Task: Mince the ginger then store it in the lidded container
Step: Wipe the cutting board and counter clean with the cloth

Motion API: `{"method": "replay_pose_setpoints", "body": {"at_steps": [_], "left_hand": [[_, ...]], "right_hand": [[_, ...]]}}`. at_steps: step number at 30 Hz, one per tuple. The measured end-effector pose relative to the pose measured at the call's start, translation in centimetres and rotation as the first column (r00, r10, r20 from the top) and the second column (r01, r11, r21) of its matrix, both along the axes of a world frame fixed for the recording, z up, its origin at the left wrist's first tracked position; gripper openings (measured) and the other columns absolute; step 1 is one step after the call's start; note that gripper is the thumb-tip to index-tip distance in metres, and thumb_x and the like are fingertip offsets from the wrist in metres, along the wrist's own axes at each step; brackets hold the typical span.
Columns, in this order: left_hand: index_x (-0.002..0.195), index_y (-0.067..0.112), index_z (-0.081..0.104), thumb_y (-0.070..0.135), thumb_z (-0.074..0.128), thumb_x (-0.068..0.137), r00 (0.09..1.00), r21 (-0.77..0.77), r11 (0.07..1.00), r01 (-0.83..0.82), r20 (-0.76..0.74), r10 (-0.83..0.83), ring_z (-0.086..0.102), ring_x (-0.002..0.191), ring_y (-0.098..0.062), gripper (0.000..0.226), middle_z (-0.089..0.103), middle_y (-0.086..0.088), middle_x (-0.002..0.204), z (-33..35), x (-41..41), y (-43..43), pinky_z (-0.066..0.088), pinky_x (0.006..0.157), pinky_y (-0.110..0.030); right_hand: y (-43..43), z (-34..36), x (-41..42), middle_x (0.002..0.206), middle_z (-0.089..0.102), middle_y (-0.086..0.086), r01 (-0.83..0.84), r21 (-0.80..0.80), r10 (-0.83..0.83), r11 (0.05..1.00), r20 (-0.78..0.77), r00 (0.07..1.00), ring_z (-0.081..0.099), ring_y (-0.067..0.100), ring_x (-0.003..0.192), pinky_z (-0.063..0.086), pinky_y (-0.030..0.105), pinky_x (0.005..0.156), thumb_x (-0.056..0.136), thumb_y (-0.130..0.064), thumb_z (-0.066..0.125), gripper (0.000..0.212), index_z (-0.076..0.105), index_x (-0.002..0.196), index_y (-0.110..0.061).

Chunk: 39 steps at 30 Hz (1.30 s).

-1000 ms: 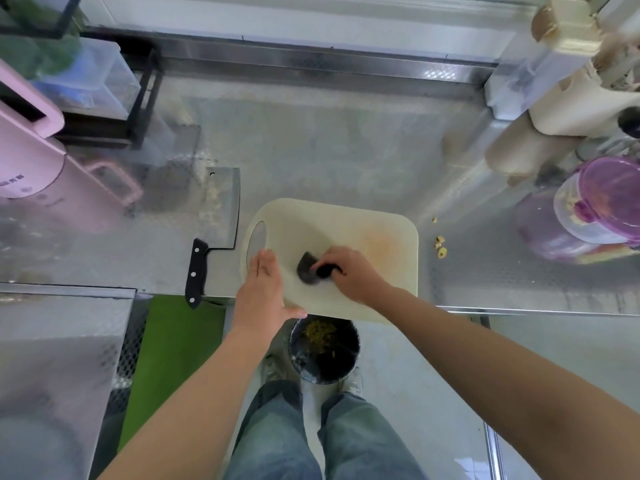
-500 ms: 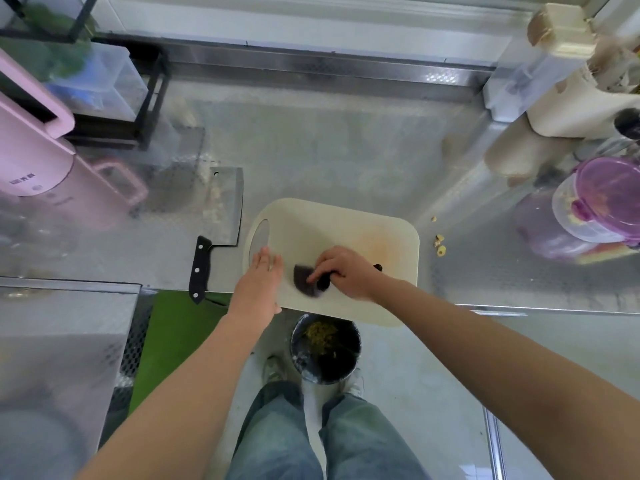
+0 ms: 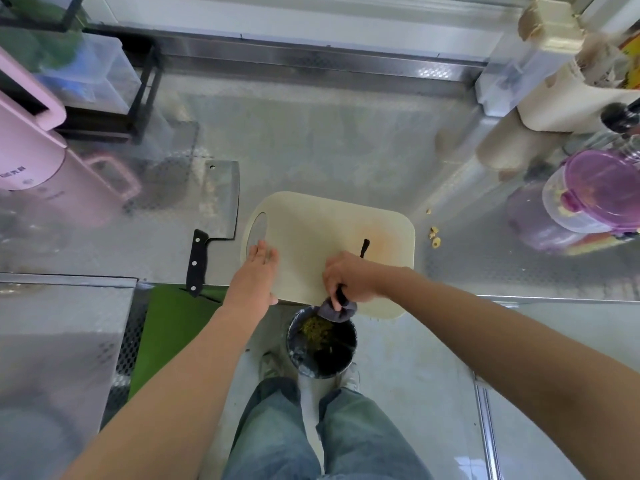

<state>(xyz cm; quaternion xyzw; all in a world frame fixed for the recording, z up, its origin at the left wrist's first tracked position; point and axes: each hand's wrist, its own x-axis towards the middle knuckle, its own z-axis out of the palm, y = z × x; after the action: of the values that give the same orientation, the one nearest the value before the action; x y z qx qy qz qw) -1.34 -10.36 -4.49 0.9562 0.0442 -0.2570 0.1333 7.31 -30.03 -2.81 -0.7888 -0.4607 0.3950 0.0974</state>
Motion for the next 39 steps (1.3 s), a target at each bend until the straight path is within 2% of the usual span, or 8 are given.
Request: {"method": "replay_pose_setpoints", "body": {"at_steps": [3,8,13,16,22,26,37,39], "left_hand": [[0.153,0.008,0.0,0.015,0.067,0.087,1.0,0.019,1.0,0.007,-0.003,-0.007,-0.004,0.148,-0.027,0.094,-0.01,-0.016,0.159,0.1,0.0,-0.1,0.019,0.116,-0.032],[0.15,-0.001,-0.006,0.037,0.062,0.09,0.996,0.107,0.994,0.029,-0.088,-0.019,-0.007,0.146,-0.039,0.098,-0.013,-0.03,0.155,0.2,0.2,-1.2,0.009,0.118,-0.038],[0.146,-0.011,-0.013,0.047,0.057,0.09,0.985,0.143,0.99,0.005,-0.169,0.019,-0.01,0.142,-0.048,0.106,-0.017,-0.038,0.15,0.1,1.0,-2.6,0.006,0.119,-0.046],[0.145,-0.009,-0.014,0.046,0.059,0.089,0.991,0.141,0.99,-0.001,-0.13,0.019,-0.01,0.143,-0.046,0.108,-0.017,-0.035,0.151,0.1,0.7,-2.6,0.008,0.119,-0.047],[0.152,0.018,-0.011,0.06,0.06,0.082,0.986,0.166,0.976,0.145,0.054,-0.155,-0.014,0.145,-0.036,0.108,-0.025,-0.012,0.156,-0.1,-0.4,-3.6,0.009,0.118,-0.054],[0.153,0.027,-0.004,0.055,0.056,0.087,0.988,0.15,0.977,0.151,0.009,-0.154,-0.008,0.146,-0.037,0.093,-0.016,-0.01,0.159,-0.3,-0.2,-4.7,0.014,0.116,-0.057],[0.154,0.023,0.003,0.053,0.061,0.084,0.99,0.175,0.974,0.142,0.0,-0.144,-0.002,0.145,-0.041,0.095,-0.007,-0.016,0.16,-0.5,0.1,-5.1,0.021,0.112,-0.062],[0.153,0.023,0.002,0.053,0.059,0.085,0.989,0.191,0.97,0.147,0.006,-0.151,-0.001,0.146,-0.041,0.094,-0.007,-0.016,0.16,-0.5,0.1,-5.1,0.022,0.112,-0.061]], "right_hand": [[-0.3,1.0,1.0,0.082,0.073,0.001,0.041,-0.193,-0.051,0.98,-0.05,0.997,0.064,0.019,0.084,0.049,0.03,0.07,0.062,0.011,0.064,0.031,0.078,0.075,-0.015],[2.0,0.5,0.9,0.105,0.068,0.0,0.036,0.16,-0.072,0.987,0.227,0.971,0.049,0.023,0.099,0.038,0.037,0.087,0.082,0.011,0.049,0.048,0.075,0.105,-0.023],[-2.8,-0.2,-1.4,0.083,0.067,-0.011,0.021,-0.067,-0.017,0.998,0.051,0.999,0.053,0.011,0.087,0.043,0.028,0.08,0.076,0.001,0.067,0.026,0.079,0.082,-0.022],[-4.6,1.0,-0.6,0.085,0.069,-0.004,0.263,-0.139,-0.274,0.955,-0.072,0.959,0.058,0.013,0.082,0.049,0.031,0.077,0.076,0.001,0.058,0.027,0.077,0.088,-0.015],[-5.1,1.6,5.4,0.109,0.062,0.016,0.811,0.339,-0.863,0.476,0.005,0.505,0.057,0.032,0.101,0.042,0.032,0.077,0.084,0.004,0.047,0.037,0.065,0.114,-0.006],[-6.6,-1.4,5.5,0.126,0.047,0.015,0.827,0.234,-0.859,0.512,0.146,0.491,0.046,0.033,0.112,0.046,0.039,0.088,0.086,0.009,0.038,0.058,0.049,0.138,-0.013],[-5.1,-1.2,-3.4,0.095,0.065,0.008,0.403,0.069,-0.394,0.912,-0.114,0.912,0.056,0.023,0.088,0.047,0.033,0.081,0.077,0.002,0.052,0.034,0.074,0.101,-0.006],[-5.4,-0.4,-2.8,0.091,0.065,0.01,0.5,0.163,-0.485,0.85,-0.127,0.865,0.055,0.022,0.083,0.046,0.031,0.077,0.072,-0.002,0.048,0.035,0.073,0.097,-0.002]]}}
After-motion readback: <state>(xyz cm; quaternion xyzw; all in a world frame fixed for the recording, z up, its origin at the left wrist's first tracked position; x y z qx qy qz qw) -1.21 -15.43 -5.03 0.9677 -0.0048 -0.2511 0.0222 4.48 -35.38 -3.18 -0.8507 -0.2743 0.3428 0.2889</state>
